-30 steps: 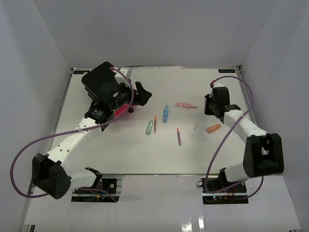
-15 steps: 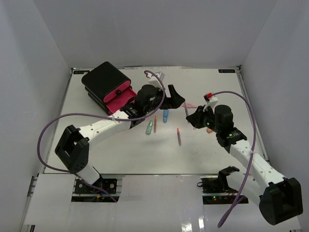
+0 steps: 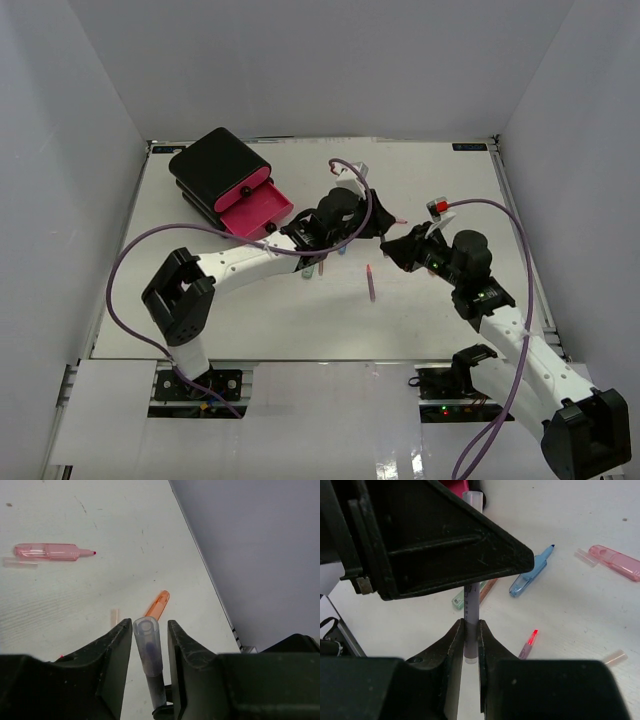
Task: Sort the stationery into containers
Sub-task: Pick up the pen from the center of the board, then place the pen in the drawer.
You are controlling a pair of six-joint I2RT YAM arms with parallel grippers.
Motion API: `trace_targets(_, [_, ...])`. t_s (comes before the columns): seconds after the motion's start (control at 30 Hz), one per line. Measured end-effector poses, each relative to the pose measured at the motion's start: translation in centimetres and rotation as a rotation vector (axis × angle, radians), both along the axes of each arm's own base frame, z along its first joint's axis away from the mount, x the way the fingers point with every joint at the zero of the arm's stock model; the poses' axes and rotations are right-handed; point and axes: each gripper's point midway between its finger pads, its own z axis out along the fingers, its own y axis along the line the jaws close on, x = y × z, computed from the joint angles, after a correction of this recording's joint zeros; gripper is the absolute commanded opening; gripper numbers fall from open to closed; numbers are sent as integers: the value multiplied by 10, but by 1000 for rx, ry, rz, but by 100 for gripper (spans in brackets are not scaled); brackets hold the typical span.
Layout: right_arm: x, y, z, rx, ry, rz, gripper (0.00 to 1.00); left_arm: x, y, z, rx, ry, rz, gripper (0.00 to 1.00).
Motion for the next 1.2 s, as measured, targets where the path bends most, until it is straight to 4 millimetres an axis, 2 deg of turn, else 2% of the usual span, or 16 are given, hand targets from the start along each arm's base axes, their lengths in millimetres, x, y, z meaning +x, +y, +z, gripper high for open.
trace_targets(0.03, [0,1,0,5,0,1,18,-1,-1,-2,1,3,-2,34])
trace_targets(0.17, [0,2,-1,16,-2,5,22,-5,-5,-3,5,3,-17,18])
trace_targets(0.3, [0,3,-2,20,-1,9,30,-6,-6,-3,13,-9,-27,8])
trace_targets(0.33, [0,3,-3,20,-2,11,38,-6,-5,-3,18,-13,-27,8])
trace_targets(0.4, [-1,3,-5,19,2,11,47,-5,-4,-4,37,-30,-29,8])
trace_targets(0.43, [-1,3,-6,17,3,10,59,-4,-3,-5,48,-36,-27,7])
trace_targets(0.47, [-1,2,-7,16,5,9,65,-2,-1,-7,66,-44,-25,8])
trace_targets(0.53, [0,1,-8,2,-2,2,79,1,6,-11,109,-53,-18,8])
trace_targets(0.6, [1,-1,-12,-15,4,-7,89,4,17,-18,168,-56,-15,8])
trace_targets(0.63, [2,-4,-15,-27,5,-17,97,8,25,-21,204,-61,-5,9])
trace_targets(0.67, [2,-5,-17,-39,7,-24,99,13,35,-24,238,-64,9,9])
trace_targets(0.7, [2,-8,-20,-52,9,-33,96,20,50,-27,286,-67,25,10])
trace_targets(0.77, [2,-12,-27,-74,22,-50,96,38,82,-28,359,-73,69,10])
trace_targets(0.97, [-3,-19,-51,-127,72,-63,96,99,201,-12,642,-132,239,12])
trace_targets(1.1, [-6,-20,-61,-148,96,-59,96,116,247,-7,816,-168,267,13])
trace_targets(1.2, [-7,-21,-64,-156,100,-57,96,124,268,-13,927,-172,261,16])
